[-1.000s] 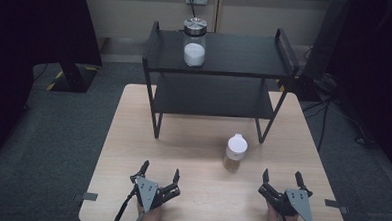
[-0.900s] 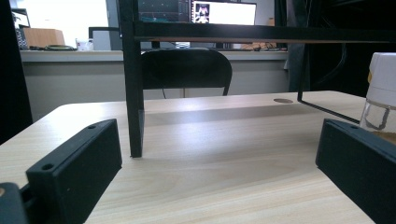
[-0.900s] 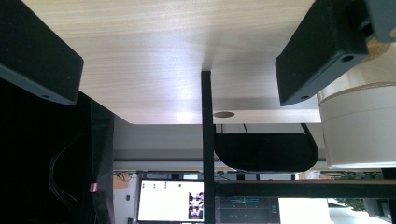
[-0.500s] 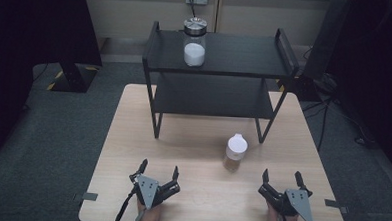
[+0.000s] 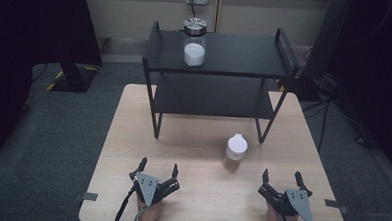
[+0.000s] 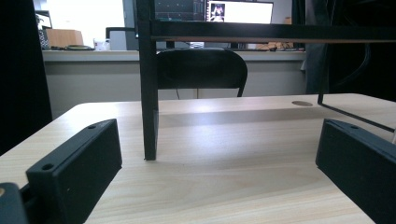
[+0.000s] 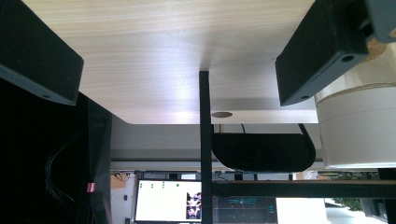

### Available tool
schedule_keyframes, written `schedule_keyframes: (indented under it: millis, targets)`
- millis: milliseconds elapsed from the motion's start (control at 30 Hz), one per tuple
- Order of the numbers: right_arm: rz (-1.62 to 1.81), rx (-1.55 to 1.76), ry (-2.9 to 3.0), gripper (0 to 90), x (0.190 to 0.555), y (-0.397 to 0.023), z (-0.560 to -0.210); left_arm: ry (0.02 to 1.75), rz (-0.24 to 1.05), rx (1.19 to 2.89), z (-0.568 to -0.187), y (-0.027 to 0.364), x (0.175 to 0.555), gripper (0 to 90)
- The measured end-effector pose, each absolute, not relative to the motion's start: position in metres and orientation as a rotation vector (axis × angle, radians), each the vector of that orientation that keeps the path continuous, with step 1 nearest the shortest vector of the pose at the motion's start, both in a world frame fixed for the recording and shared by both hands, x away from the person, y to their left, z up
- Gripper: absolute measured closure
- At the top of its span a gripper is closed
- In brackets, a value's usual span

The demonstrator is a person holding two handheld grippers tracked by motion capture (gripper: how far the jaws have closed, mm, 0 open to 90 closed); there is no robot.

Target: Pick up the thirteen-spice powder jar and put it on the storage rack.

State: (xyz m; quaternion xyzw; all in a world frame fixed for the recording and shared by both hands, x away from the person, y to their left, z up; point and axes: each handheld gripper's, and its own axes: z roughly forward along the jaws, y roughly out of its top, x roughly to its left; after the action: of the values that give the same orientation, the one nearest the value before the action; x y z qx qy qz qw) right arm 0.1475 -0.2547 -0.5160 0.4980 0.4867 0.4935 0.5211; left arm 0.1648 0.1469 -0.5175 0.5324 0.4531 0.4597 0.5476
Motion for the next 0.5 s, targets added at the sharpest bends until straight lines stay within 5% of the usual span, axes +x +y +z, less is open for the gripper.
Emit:
schedule_keyframes:
  millis: [500]
  targets:
    - [1.186, 1.185, 1.188, 0.0, 0.1481, -0.2565, -0.5146, 1.086, 1.102, 1.255, -0.5174, 0.1445, 0.1639, 0.0]
